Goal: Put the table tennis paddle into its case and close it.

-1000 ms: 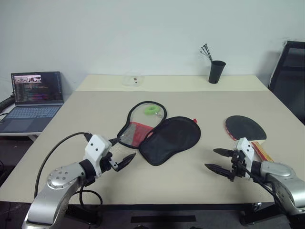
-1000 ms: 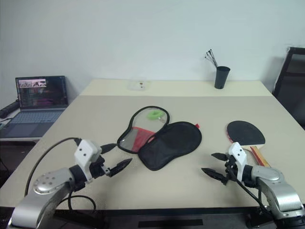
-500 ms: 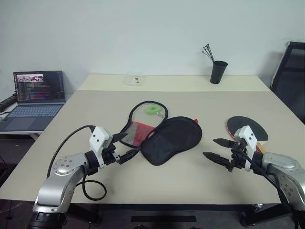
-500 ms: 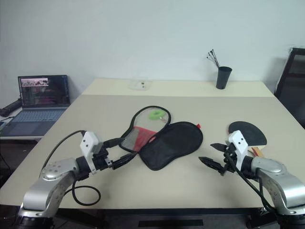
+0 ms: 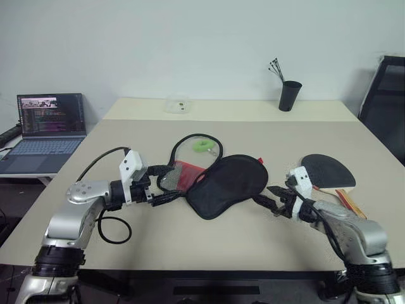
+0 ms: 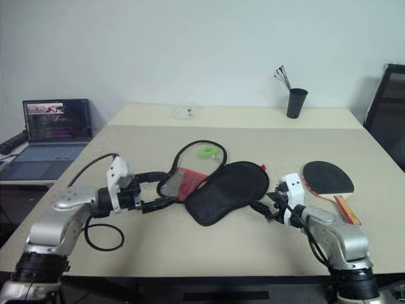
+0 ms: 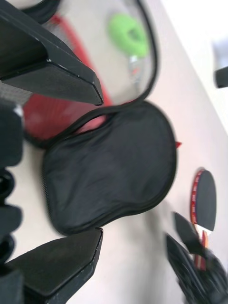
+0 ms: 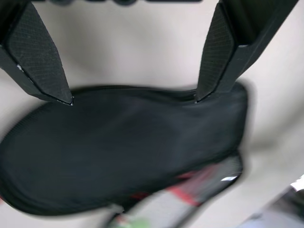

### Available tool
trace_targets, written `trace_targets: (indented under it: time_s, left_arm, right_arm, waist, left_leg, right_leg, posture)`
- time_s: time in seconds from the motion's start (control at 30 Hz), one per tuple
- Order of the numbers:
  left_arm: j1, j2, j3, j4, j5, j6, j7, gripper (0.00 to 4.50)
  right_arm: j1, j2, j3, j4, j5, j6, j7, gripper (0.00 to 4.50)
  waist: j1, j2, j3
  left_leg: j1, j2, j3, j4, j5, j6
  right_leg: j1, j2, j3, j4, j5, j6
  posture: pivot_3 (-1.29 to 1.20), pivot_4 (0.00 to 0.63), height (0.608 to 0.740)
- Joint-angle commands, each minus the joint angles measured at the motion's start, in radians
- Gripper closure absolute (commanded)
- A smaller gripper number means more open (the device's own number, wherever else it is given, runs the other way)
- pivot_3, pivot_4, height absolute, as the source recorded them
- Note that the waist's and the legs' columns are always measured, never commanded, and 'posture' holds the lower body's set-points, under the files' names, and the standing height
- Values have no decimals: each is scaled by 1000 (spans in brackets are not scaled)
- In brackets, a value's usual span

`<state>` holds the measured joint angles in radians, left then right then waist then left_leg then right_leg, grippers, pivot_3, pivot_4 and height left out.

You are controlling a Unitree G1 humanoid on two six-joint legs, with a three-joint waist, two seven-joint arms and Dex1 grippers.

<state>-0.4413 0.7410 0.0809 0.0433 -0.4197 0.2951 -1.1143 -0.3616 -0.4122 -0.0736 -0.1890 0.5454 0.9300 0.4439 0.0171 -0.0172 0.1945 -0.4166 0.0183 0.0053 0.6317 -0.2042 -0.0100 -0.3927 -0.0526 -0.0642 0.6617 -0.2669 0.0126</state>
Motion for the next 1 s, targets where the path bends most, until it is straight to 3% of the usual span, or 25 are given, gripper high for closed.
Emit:
trace_targets:
  time_s: [0.03, 0.73, 0.83, 1.0]
  left_arm:
    - [-12, 11, -1, 1, 13, -29, -18, 0]
    - [-2, 14, 10, -26, 24, -24, -3, 0]
    - [1, 11, 9, -27, 28, -30, 1, 0]
    - [11, 3, 6, -37, 30, -34, 11, 0]
  right_arm:
    - [-47, 18, 5, 41, -38, 2, -49, 55]
    - [-185, 278, 27, 114, -20, 94, -126, 55]
    - [-192, 309, 3, 116, -7, 111, -146, 696]
    - [-204, 310, -40, 107, 31, 168, -153, 2397]
  waist:
    - [-1, 0, 0]
    - [-19, 0, 0]
    - [-19, 0, 0]
    - [-19, 0, 0]
  left_leg:
    - [0, 0, 1, 0, 0, 0]
    - [-1, 9, 2, -1, 0, 0]
    - [-2, 10, 3, -2, 0, 0]
    - [-2, 11, 6, -1, 0, 0]
  right_leg:
    - [-1, 0, 1, 0, 0, 0]
    - [-5, 12, 3, 2, 1, -2]
    - [-7, 14, 4, 4, 2, -3]
    - [-11, 15, 8, 5, 2, -4]
  posture:
    - [0, 150, 740]
    - [0, 150, 740]
    - [0, 150, 740]
    - [0, 150, 740]
